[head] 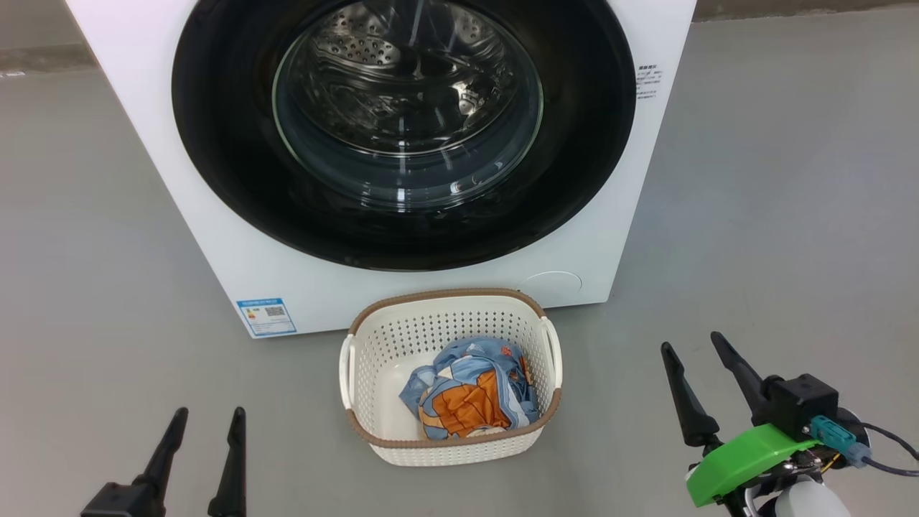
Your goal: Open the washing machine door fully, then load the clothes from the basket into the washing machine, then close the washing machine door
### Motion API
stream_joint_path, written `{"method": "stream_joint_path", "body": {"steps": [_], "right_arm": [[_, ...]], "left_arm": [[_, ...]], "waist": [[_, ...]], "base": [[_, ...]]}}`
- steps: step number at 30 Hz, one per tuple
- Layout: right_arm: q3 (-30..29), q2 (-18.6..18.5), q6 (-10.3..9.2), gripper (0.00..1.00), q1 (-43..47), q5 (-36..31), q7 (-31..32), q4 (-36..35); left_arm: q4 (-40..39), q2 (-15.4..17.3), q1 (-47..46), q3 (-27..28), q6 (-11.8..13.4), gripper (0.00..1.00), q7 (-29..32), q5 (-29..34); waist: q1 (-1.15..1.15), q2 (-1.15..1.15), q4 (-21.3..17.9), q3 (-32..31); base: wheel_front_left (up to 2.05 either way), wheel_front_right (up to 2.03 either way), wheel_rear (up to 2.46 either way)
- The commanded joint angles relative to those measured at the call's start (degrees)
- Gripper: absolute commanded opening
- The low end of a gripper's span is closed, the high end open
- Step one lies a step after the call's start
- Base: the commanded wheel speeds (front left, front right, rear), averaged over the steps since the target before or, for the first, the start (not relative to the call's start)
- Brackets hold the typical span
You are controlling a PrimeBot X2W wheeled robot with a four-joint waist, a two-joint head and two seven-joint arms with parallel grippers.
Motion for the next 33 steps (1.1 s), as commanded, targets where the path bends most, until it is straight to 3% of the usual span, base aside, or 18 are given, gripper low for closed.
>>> {"method": "stream_joint_path", "body": {"steps": [1,33], "right_arm": [[1.59,-0.41,-0.06,1.0,-2.23,-2.24,-0.98,-1.13],[-3.26,2.32,-0.06,1.0,-2.46,-5.24,-1.45,0.47]], "left_arm": [[-1.64,1.21,-1.14,2.09,-0.17,1.0,-1.01,2.36],[1.55,-2.77,-1.7,9.61,1.47,1.0,-1.48,4.08]], "waist": [[0.0,0.0,0.0,0.02],[0.0,0.0,0.09,-0.23]], "base": [[0.0,0.0,0.0],[0.0,0.0,0.0]]}}
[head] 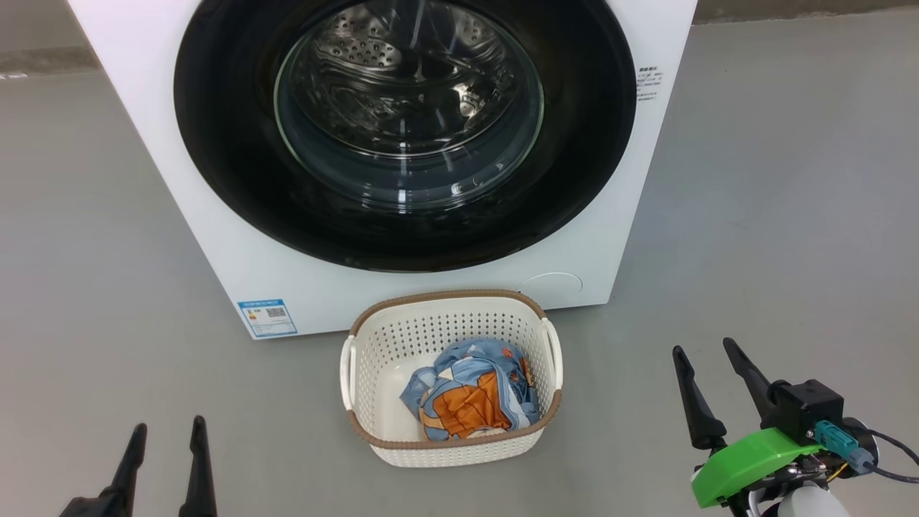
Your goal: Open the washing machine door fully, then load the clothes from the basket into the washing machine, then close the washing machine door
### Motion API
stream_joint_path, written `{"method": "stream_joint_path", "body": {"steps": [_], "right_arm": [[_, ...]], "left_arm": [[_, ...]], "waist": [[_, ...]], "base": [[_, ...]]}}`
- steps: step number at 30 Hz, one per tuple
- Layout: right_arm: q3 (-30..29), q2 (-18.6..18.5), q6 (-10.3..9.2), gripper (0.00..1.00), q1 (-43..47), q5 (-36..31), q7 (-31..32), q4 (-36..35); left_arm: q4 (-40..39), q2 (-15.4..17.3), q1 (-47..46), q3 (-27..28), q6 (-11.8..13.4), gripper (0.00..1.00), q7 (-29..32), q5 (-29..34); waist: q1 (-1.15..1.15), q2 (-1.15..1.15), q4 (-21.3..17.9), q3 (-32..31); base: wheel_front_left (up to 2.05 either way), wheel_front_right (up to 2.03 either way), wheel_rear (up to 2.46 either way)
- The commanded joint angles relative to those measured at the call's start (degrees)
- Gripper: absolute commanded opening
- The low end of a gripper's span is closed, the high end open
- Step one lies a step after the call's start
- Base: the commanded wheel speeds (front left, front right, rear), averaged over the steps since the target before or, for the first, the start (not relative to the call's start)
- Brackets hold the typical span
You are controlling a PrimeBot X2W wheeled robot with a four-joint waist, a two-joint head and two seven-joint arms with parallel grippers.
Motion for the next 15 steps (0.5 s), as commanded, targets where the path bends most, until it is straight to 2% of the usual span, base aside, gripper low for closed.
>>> {"method": "stream_joint_path", "body": {"steps": [1,9,15], "right_arm": [[1.16,0.04,-0.06,1.0,-2.32,-0.63,-0.69,-1.35],[0.77,0.23,-0.06,1.0,-2.5,-0.63,-0.69,-1.67],[0.2,0.28,-0.06,1.0,-2.42,-0.8,-0.69,-2.1]], "left_arm": [[-1.03,0.57,-1.79,2.01,0.27,1.0,-0.7,-0.08],[-0.47,0.7,-2.43,2.28,-0.01,1.0,-0.7,1.37],[-0.1,0.59,-2.98,2.46,-0.35,1.0,-0.7,1.22]], "waist": [[0.0,0.0,0.0,0.05],[0.0,0.0,0.0,0.25],[0.0,0.0,0.13,0.55]], "base": [[0.0,0.0,0.0],[0.05,0.05,-0.11],[0.5,0.5,-0.99]]}}
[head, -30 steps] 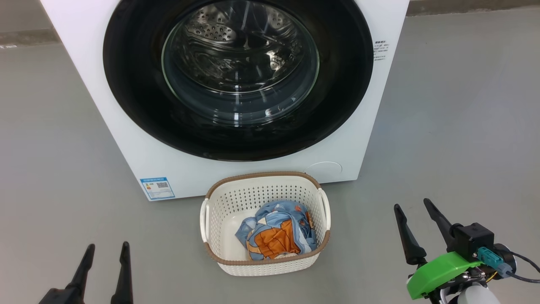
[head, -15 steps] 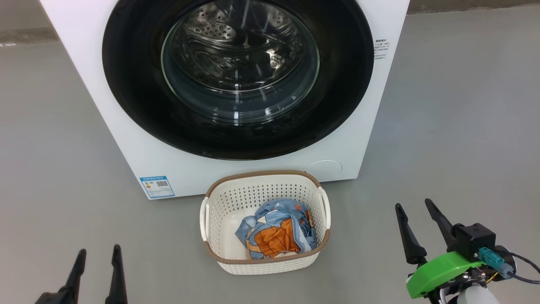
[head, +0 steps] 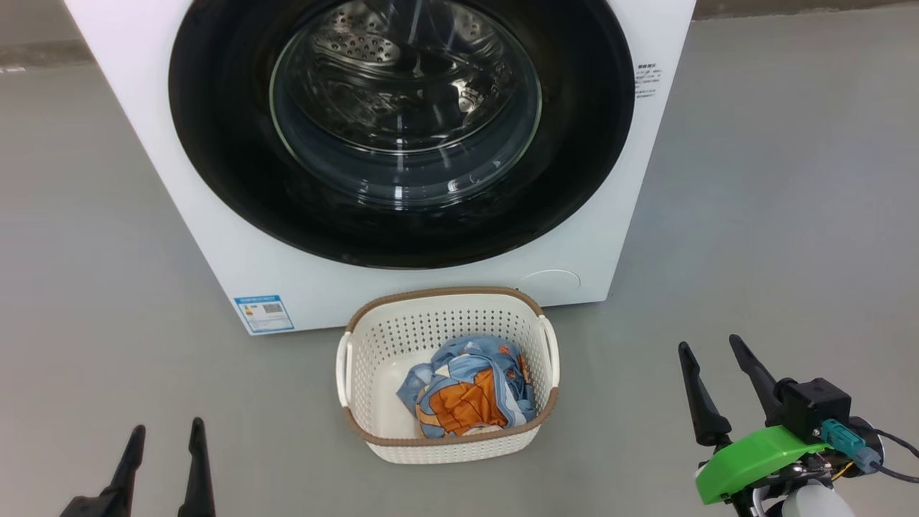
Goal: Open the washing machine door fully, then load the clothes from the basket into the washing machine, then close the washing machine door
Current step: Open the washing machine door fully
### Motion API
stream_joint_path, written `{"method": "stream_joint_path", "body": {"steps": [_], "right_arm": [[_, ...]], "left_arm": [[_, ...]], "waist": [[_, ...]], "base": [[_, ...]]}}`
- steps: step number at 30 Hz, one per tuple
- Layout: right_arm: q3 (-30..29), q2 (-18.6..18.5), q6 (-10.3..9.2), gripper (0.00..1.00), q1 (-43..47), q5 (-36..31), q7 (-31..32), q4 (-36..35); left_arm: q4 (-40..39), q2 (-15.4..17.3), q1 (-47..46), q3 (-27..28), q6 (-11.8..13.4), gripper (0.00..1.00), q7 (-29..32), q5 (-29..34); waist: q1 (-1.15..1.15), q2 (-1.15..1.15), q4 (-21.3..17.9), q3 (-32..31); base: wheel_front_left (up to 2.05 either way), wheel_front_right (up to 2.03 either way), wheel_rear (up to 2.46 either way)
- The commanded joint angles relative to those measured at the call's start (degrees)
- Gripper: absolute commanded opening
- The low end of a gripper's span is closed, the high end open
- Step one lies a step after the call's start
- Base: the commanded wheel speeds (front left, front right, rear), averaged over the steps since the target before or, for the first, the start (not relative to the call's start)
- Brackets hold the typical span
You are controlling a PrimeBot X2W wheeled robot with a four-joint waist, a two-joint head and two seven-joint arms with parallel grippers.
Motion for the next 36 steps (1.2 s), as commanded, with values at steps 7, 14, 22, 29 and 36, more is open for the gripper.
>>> {"method": "stream_joint_path", "body": {"steps": [7,14,22,29,36], "right_arm": [[0.87,-0.12,-0.06,1.0,-2.71,-0.98,-0.69,-1.7],[0.42,-0.04,-0.06,1.0,-2.86,-0.93,-0.69,-2.07],[-0.28,0.02,-0.06,1.0,-2.98,-1.57,-0.69,-2.65],[-0.43,0.1,-0.06,1.0,-3.15,-1.55,-0.69,-2.66],[-0.47,0.18,-0.06,1.0,-2.98,-1.18,-0.69,-2.75]], "left_arm": [[-0.45,0.73,-4.28,2.12,-0.56,1.0,-0.7,0.0],[-0.81,0.64,-4.64,2.69,-0.77,1.0,-0.7,-0.23],[-2.12,0.36,-4.47,2.87,-0.93,1.0,-0.7,-0.39],[-2.89,0.15,-4.37,2.73,-1.02,1.0,-0.7,0.01],[-4.82,0.01,-3.62,2.3,-1.1,1.0,-0.7,0.49]], "waist": [[0.0,0.0,0.52,0.76],[0.0,0.0,0.65,1.19],[0.0,0.0,0.86,1.85],[0.0,0.0,0.8,1.87],[0.0,0.0,0.69,1.79]], "base": [[1.01,1.01,-2.01],[1.23,1.23,-2.46],[0.93,0.93,-1.86],[0.36,0.36,-0.71],[0.0,0.0,0.0]]}}
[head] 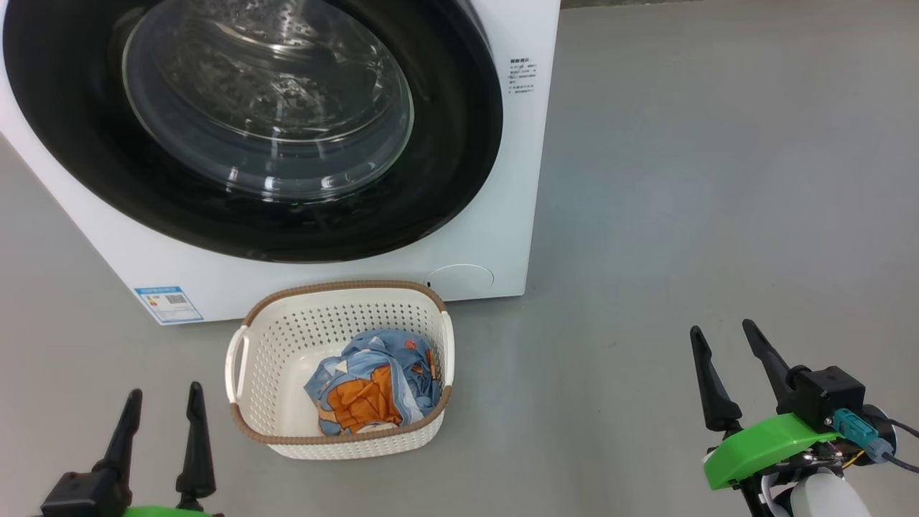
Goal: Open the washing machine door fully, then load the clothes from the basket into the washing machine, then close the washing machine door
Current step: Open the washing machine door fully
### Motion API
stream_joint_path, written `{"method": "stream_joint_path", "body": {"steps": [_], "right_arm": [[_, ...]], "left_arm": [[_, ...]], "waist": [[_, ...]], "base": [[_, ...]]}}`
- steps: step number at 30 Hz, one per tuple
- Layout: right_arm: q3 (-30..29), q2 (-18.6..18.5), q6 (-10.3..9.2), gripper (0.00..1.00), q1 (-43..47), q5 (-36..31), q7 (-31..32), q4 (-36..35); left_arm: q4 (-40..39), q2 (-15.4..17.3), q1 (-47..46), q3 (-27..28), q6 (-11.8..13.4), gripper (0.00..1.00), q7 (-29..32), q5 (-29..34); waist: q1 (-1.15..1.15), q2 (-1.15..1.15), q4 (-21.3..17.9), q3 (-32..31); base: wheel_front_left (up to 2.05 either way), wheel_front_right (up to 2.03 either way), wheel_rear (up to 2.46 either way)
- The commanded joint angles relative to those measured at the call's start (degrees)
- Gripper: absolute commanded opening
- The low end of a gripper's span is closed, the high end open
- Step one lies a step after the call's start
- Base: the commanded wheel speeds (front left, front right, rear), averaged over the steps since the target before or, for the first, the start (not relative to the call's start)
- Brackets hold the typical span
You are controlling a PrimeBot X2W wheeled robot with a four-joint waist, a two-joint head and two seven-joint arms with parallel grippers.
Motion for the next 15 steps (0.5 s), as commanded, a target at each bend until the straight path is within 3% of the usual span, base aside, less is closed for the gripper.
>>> {"method": "stream_joint_path", "body": {"steps": [1,15], "right_arm": [[1.49,0.13,-0.06,1.0,-1.91,-0.17,-0.69,-1.61],[1.77,-0.07,-0.06,1.0,-3.0,2.05,-0.69,-3.15]], "left_arm": [[-1.91,0.95,-1.13,1.51,-0.13,1.0,-0.7,0.64],[-4.26,0.86,0.25,0.29,-0.18,1.0,-0.7,1.88]], "waist": [[0.0,0.0,0.01,-0.02],[0.0,0.0,0.39,0.34]], "base": [[0.0,0.0,0.0],[0.0,0.0,0.0]]}}
